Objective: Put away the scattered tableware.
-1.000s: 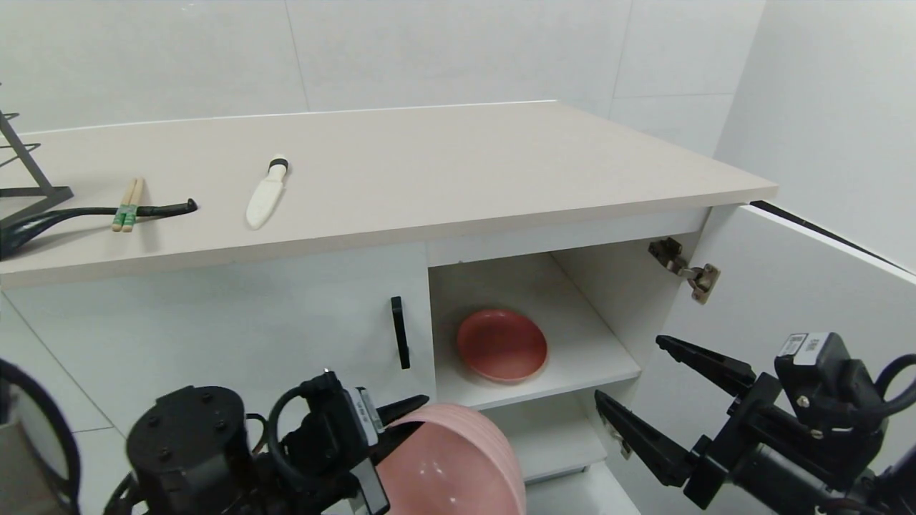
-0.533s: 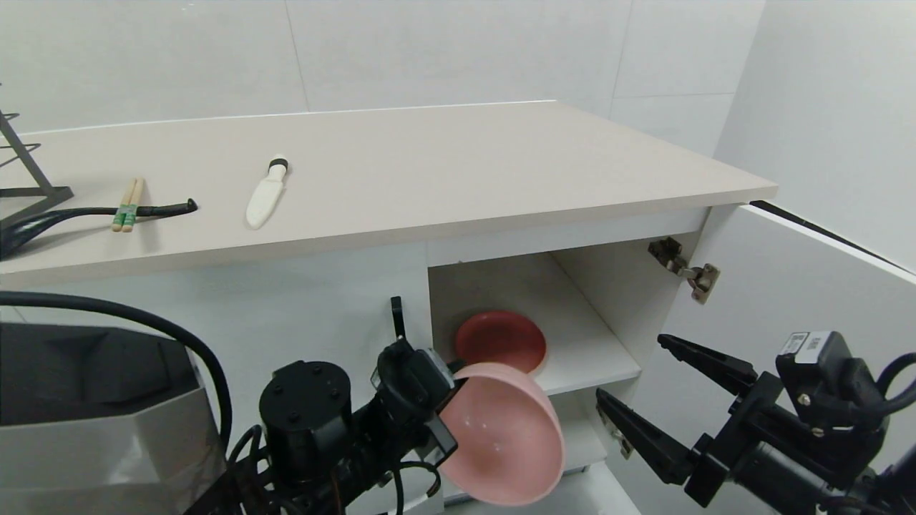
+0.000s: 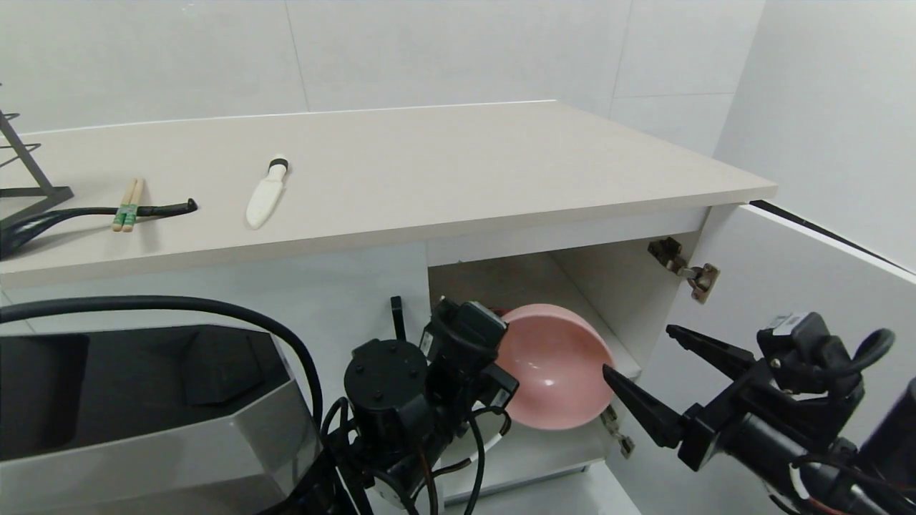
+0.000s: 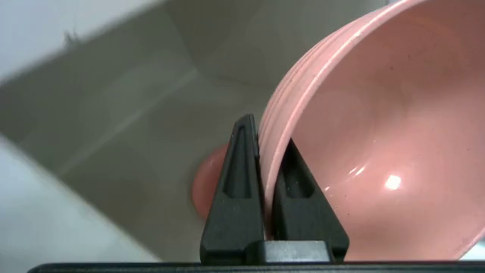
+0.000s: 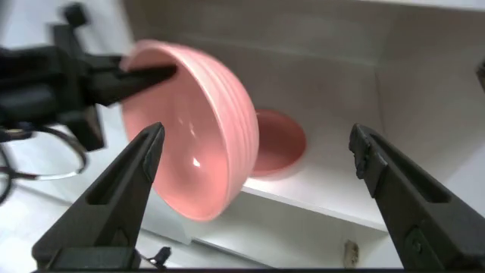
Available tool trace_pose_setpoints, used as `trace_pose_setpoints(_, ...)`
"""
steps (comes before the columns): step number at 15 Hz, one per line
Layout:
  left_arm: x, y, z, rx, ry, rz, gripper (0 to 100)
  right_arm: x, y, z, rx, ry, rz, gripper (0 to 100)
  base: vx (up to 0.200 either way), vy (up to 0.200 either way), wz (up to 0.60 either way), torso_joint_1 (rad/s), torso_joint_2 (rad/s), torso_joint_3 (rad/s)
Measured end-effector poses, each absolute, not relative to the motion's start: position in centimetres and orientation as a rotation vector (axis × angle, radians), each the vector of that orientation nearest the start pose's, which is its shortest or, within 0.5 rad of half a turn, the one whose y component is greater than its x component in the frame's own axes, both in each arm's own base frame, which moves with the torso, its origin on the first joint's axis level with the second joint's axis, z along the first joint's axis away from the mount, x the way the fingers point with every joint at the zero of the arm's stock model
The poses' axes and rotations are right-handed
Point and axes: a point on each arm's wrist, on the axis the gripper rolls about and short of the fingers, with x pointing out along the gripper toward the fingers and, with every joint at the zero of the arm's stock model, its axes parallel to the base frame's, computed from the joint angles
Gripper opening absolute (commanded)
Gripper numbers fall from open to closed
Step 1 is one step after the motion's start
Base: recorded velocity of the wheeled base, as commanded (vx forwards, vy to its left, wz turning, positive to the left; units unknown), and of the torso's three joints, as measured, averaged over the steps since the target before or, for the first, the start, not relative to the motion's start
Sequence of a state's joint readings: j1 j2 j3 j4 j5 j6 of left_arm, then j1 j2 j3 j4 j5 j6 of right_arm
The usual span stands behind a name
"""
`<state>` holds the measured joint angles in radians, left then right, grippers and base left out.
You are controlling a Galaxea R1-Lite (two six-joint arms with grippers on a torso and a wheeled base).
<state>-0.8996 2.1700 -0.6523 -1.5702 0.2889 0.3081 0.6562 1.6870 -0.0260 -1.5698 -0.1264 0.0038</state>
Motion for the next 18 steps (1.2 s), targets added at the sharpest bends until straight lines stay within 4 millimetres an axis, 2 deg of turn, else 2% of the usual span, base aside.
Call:
trace_pose_setpoints(7,23.8,-29.4,9.7,0.183,-0.209,-0.553,0,19.5,12.3,9.4,0.023,0.136,0.442,100,0.0,0.0,0.0,0.0,0.0,0.0)
trace_pose_setpoints(15,24.5,-30.0,9.8,0.111,-0.207,-0.534,0,20.3,12.3,9.0,0.033,0.151,0.422,100,0.0,0.0,0.0,0.0,0.0,0.0)
trace_pose_setpoints(16,24.3,-30.1,9.8,0.111,-0.207,-0.54,0,20.4,12.3,9.0,0.034,0.148,0.421,0,0.0,0.0,0.0,0.0,0.0,0.0)
trace_pose_setpoints(18,23.8,-30.6,9.6,0.11,-0.206,-0.558,0,20.4,12.3,9.0,0.034,0.147,0.419,0,0.0,0.0,0.0,0.0,0.0,0.0)
